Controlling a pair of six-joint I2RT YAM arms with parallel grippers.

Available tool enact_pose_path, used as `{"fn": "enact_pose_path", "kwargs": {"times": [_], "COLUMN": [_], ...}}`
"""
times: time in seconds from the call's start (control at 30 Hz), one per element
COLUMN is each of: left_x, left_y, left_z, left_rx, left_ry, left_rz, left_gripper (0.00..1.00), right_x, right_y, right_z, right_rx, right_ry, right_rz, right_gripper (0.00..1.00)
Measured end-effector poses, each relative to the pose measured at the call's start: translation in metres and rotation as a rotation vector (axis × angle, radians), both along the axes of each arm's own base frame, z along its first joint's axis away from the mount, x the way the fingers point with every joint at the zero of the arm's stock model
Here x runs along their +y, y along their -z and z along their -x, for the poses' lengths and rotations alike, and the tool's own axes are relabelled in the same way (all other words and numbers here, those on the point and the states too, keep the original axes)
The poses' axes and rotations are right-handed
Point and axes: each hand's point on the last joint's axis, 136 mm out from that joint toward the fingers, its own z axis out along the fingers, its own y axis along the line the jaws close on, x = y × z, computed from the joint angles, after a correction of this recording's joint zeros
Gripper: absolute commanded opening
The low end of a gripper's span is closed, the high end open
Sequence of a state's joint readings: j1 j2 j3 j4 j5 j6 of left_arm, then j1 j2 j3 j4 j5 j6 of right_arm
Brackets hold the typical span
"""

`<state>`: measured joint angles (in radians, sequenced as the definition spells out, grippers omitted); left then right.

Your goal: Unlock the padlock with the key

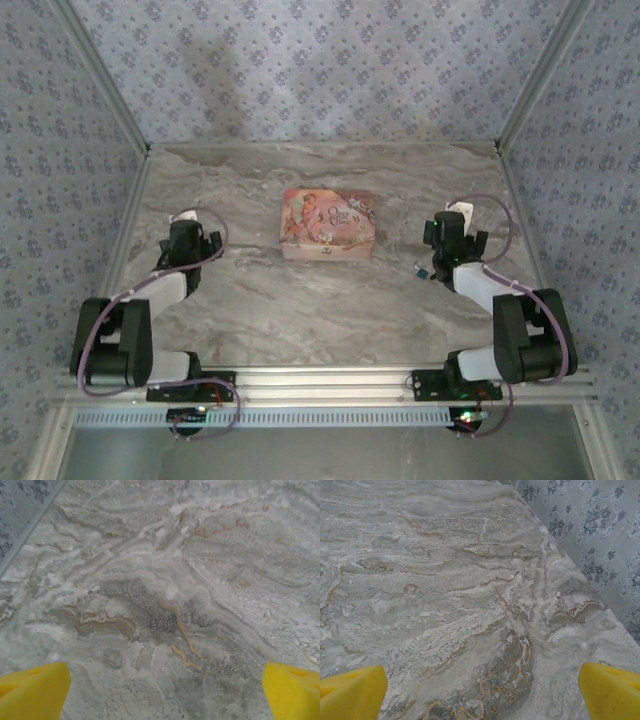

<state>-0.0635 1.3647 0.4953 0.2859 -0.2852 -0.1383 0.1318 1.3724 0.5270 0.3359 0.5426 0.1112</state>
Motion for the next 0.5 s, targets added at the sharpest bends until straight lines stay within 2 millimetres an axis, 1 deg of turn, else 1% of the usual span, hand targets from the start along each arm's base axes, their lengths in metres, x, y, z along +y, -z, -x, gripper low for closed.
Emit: {"fn": "enact_pose_path", "kwargs": {"times": [0.07, 0.13, 0.23, 0.3, 0.37, 0.43, 0.5], "left_x": [0.0, -0.001, -0.003, -0.003, -0.002, 0.0, 0.003], "left_y": [0.004, 0.004, -0.001, -0.008, -0.008, -0.003, 0.007], "left_z": [-0.005, -0.011, -0.021, -0.029, -0.028, -0.026, -0.022], "left_rx": [-0.007, -0.021, -0.06, -0.125, -0.156, -0.183, -0.167], "left_ry": [0.005, 0.016, 0.041, 0.055, 0.059, 0.054, 0.049], "left_rz": [-0.005, -0.017, -0.04, -0.048, -0.045, -0.047, -0.046], "left_gripper": [0.98, 0.98, 0.98, 0.98, 0.98, 0.98, 0.98], "right_x": [-0.001, -0.003, -0.005, -0.003, 0.0, -0.001, -0.003], "right_y": [0.003, 0.005, 0.012, 0.02, 0.025, 0.025, 0.028], "right_z": [0.001, 0.001, 0.0, -0.002, -0.004, -0.011, -0.012], "right_rx": [-0.025, -0.056, -0.089, -0.086, -0.079, -0.108, -0.108], "right_ry": [-0.01, -0.018, -0.037, -0.071, -0.108, -0.137, -0.152], "right_rz": [0.007, 0.006, -0.001, -0.001, -0.025, -0.048, -0.064], "right_gripper": [1.0, 1.0, 1.0, 1.0, 1.0, 1.0, 1.0]}}
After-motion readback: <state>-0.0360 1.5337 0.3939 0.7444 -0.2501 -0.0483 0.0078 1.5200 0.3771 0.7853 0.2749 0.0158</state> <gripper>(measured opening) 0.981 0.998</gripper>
